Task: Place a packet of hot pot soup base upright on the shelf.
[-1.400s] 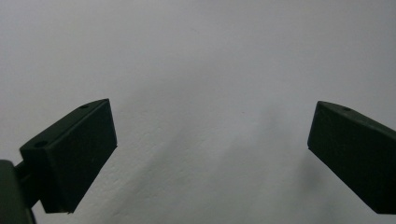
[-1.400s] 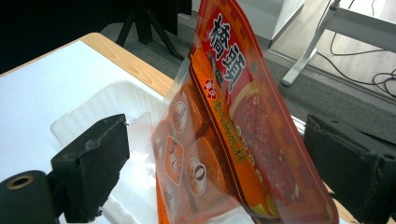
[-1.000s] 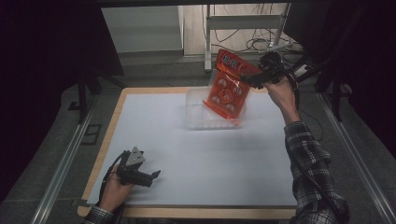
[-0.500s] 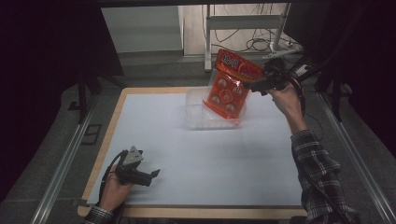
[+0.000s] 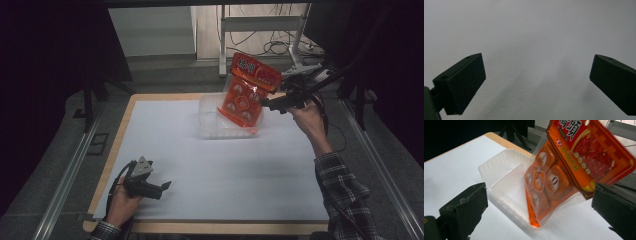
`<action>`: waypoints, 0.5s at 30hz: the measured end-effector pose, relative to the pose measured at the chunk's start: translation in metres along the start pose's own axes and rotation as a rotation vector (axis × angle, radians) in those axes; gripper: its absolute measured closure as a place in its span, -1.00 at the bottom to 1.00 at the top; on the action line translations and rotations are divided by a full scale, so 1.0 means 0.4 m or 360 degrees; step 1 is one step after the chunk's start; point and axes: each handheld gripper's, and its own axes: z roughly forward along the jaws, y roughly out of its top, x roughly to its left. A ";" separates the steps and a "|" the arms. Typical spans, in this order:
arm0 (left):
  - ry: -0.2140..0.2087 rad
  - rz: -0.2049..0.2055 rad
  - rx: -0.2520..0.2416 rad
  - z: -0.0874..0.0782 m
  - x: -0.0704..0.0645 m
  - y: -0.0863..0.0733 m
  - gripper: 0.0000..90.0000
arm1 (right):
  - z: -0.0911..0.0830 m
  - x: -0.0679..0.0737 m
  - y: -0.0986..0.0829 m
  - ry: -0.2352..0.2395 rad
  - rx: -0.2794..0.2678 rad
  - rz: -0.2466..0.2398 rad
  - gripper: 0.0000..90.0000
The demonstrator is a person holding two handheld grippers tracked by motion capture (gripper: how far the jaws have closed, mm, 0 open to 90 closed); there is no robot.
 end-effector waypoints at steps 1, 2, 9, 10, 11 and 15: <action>-0.0001 0.0000 -0.0002 0.000 0.000 0.000 -1.00 | -0.001 0.004 -0.006 0.0008 -0.0002 -0.0001 -1.00; 0.0000 -0.0001 -0.0002 0.000 0.000 0.000 -1.00 | -0.003 0.007 -0.011 0.0016 -0.0004 -0.0003 -1.00; 0.0000 -0.0004 -0.0003 0.001 -0.001 0.000 -1.00 | -0.014 0.034 -0.043 0.0052 -0.0026 -0.0033 -1.00; 0.0002 0.0002 0.0002 0.001 -0.001 0.000 -1.00 | -0.017 0.043 -0.052 0.0055 -0.0031 -0.0041 -1.00; 0.0002 0.0002 0.0002 0.001 -0.001 0.000 -1.00 | -0.017 0.043 -0.052 0.0055 -0.0031 -0.0041 -1.00; 0.0003 0.0007 0.0007 0.002 -0.002 0.000 -1.00 | -0.027 0.061 -0.075 0.0056 -0.0024 -0.0062 -1.00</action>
